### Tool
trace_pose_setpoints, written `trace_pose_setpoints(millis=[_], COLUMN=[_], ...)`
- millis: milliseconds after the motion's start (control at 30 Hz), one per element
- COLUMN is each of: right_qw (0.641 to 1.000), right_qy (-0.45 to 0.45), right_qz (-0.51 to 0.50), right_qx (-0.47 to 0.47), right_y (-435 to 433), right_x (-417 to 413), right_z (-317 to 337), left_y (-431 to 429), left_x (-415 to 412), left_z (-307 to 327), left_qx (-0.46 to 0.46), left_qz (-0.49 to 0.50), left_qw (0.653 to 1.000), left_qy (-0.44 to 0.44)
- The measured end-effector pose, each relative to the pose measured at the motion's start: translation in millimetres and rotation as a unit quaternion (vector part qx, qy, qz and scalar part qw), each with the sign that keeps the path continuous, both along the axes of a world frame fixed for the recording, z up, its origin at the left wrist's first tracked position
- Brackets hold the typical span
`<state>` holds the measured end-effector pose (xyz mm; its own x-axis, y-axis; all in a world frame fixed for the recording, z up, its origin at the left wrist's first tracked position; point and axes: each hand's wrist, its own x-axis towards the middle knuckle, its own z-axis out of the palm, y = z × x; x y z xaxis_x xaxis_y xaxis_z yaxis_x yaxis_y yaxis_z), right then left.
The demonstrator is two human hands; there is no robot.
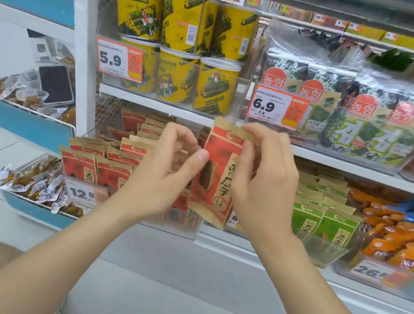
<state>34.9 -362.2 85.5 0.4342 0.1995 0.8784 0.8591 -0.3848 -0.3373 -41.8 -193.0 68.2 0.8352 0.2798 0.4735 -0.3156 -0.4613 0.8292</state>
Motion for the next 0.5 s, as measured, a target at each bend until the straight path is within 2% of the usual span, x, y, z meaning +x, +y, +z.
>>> trace_pose_setpoints(millis=[67,133,233,300,500], right_qw=[0.995,0.976,0.936,0.897,0.844], right_qy=[0.091,0.201,0.321,0.393,0.471], right_qz=[0.040,0.078,0.127,0.167,0.220], right_qx=[0.018,0.030,0.066,0.112,0.133], right_y=[4,6,8,11,13], right_x=[-7,-15,-27,-31,-41], right_z=[-7,-17,-30,-35,-44], left_y=[-12,-20,-27,-30,-56], left_x=[-2,-3,-5,-6,-17], left_z=[-4,-8,-15,-22,-25], left_qx=[-0.063,-0.119,-0.182,-0.187,-0.259], left_qz=[-0.019,0.002,0.039,0.047,0.004], left_qw=[0.998,0.993,0.982,0.980,0.962], left_qy=[0.001,0.014,0.034,0.047,0.084])
